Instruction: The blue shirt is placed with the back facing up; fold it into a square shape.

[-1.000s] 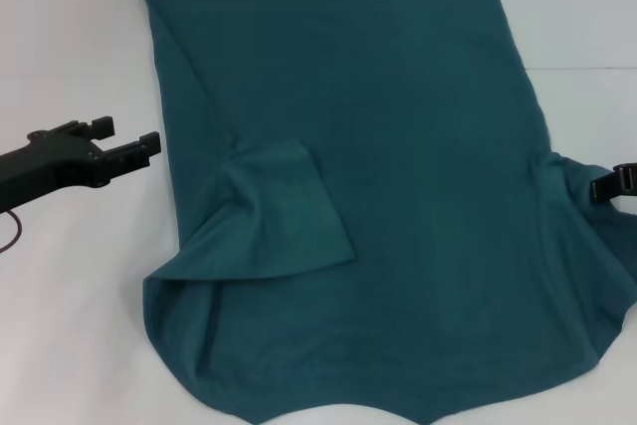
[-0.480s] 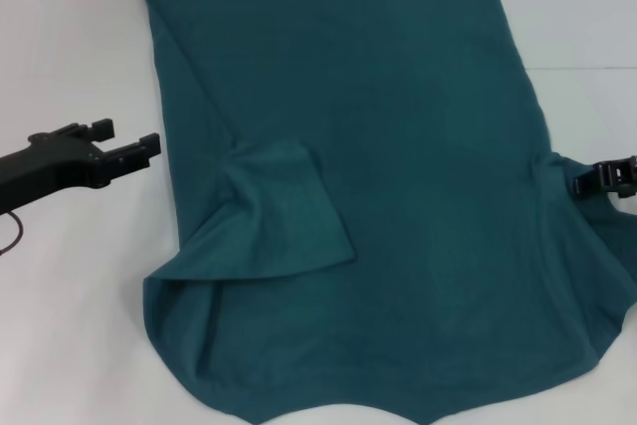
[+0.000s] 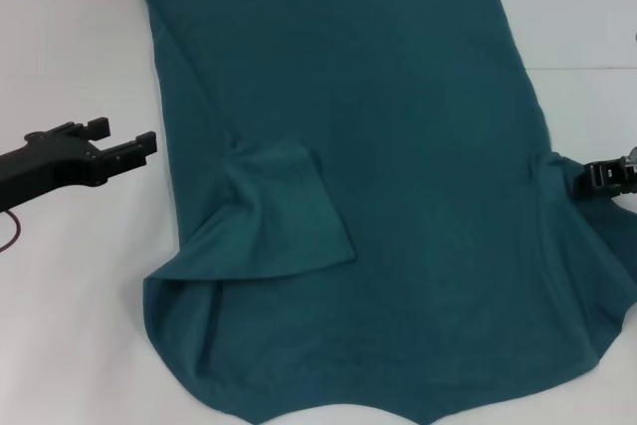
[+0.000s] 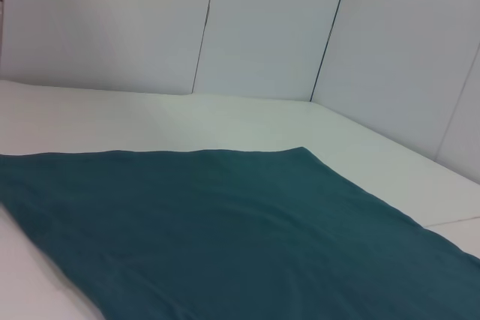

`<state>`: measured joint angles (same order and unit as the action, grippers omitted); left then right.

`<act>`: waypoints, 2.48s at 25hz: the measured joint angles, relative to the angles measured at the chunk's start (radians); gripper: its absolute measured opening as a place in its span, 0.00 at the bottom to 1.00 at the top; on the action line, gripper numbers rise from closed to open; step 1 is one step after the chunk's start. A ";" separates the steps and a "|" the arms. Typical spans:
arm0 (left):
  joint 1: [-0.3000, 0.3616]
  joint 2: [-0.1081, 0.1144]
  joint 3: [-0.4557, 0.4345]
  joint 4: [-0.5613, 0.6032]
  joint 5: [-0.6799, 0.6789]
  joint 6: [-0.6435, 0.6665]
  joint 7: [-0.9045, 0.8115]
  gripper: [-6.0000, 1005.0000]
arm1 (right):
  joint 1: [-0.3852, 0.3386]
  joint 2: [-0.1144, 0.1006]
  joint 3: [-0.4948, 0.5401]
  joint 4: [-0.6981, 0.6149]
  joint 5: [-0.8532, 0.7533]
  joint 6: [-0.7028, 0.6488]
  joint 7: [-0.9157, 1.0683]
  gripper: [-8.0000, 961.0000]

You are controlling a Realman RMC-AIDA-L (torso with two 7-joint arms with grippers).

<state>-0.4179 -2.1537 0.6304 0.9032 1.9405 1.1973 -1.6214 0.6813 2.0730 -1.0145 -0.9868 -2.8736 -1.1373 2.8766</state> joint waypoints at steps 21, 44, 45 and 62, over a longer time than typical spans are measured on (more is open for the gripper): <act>0.008 -0.001 0.000 -0.001 0.000 -0.006 0.000 0.79 | -0.011 0.010 -0.002 -0.022 -0.004 0.001 -0.059 0.02; 0.004 0.000 -0.026 -0.001 0.000 -0.007 0.000 0.79 | -0.089 0.024 -0.007 -0.293 -0.005 -0.163 -0.020 0.02; 0.004 0.000 -0.026 -0.001 0.000 -0.007 0.000 0.79 | -0.097 0.024 -0.008 -0.319 -0.007 -0.183 -0.016 0.02; 0.011 -0.003 -0.026 -0.001 -0.008 -0.006 0.014 0.79 | -0.026 0.024 -0.124 -0.333 -0.035 -0.246 0.034 0.02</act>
<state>-0.4065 -2.1562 0.6044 0.9019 1.9321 1.1916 -1.6073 0.6551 2.0968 -1.1388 -1.3195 -2.9087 -1.3838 2.9109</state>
